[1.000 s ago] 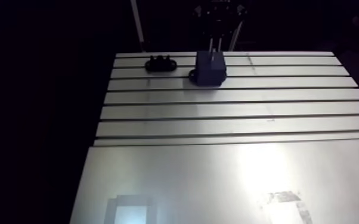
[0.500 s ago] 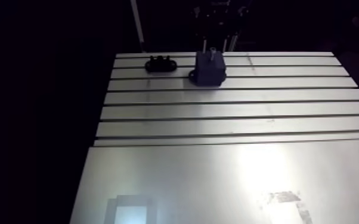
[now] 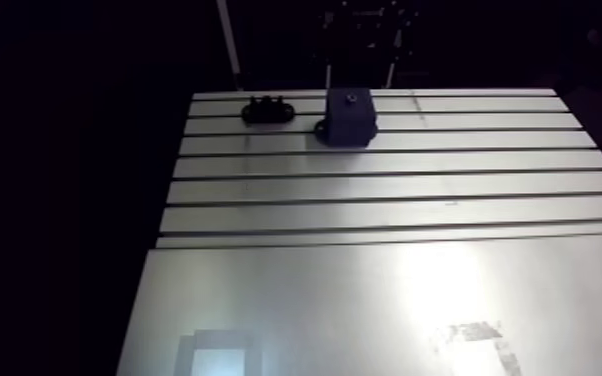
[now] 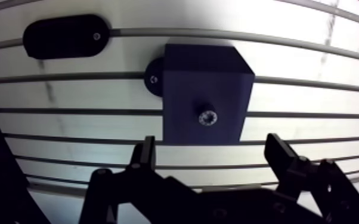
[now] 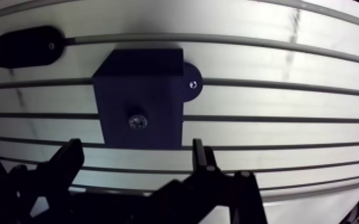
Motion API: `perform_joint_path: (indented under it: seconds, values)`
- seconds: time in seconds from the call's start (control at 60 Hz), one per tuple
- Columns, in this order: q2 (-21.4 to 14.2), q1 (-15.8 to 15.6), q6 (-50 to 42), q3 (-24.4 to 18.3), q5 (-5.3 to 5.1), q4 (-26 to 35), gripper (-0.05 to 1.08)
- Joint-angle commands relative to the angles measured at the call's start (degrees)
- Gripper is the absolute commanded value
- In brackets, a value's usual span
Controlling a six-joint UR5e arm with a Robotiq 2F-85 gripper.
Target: Pick up the M10 bolt and insert it into the hole until fully seated.
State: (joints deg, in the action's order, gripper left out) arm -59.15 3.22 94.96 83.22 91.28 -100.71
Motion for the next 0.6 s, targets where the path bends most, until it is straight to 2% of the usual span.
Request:
perform_joint_path:
  seconds: [0.017,0.45,0.6]
  values:
    - [-0.4,0.1,0.0,0.0,-0.34,0.0,0.0]
    - [-4.4,-0.2,0.0,-0.8,-0.36,0.6,0.0]
    - [-6.9,-0.5,0.0,-1.3,-0.11,1.6,0.0]
